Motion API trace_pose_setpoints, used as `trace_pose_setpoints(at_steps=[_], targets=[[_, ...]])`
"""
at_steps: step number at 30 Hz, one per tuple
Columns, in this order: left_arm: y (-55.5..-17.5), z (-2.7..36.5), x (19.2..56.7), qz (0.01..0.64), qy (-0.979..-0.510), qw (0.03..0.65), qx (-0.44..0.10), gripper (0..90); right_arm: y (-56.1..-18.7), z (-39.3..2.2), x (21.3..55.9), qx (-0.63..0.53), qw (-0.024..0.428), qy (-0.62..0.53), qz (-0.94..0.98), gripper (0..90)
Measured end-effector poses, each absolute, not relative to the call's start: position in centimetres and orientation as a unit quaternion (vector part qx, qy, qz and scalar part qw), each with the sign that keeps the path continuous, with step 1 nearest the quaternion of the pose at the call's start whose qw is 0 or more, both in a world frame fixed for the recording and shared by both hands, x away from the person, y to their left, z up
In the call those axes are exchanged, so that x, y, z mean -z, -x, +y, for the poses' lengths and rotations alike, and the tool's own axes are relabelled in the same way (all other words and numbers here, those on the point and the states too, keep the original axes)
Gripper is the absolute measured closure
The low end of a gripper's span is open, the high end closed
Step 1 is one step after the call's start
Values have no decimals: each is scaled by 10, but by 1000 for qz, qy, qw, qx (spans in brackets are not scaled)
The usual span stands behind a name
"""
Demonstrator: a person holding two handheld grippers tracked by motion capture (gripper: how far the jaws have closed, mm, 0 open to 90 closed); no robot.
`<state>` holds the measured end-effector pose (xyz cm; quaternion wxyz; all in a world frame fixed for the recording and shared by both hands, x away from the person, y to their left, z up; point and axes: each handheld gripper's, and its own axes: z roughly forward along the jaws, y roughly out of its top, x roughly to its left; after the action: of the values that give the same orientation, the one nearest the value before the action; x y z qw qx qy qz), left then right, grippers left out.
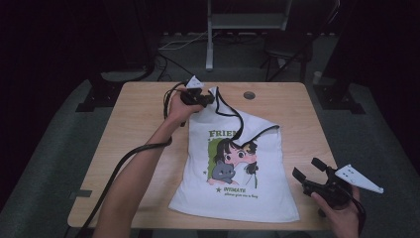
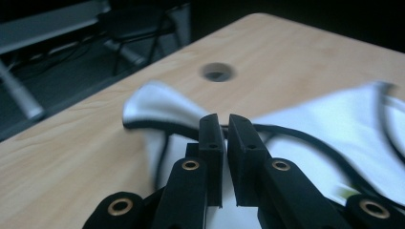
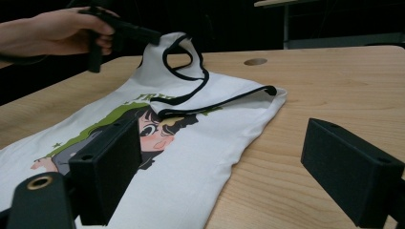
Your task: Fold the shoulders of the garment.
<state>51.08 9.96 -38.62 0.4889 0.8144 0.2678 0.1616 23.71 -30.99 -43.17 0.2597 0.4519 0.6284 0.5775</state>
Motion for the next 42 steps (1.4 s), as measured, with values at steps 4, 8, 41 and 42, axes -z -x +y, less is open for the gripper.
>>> trace_pose_setpoints(at_steps=[4, 8, 41, 42], targets=[[-481, 105, 394, 239, -836, 480, -119, 741, -236, -311, 431, -579, 261, -451, 627, 132], [-488, 112, 392, 257, -833, 460, -171, 607, -238, -309, 430, -579, 259, -449, 629, 132], [-553, 98, 391, 265, -844, 403, -235, 889, -237, -312, 434, -579, 261, -455, 625, 132], [-553, 99, 386, 263, -842, 405, -240, 889, -237, -312, 434, -579, 260, -455, 625, 132]])
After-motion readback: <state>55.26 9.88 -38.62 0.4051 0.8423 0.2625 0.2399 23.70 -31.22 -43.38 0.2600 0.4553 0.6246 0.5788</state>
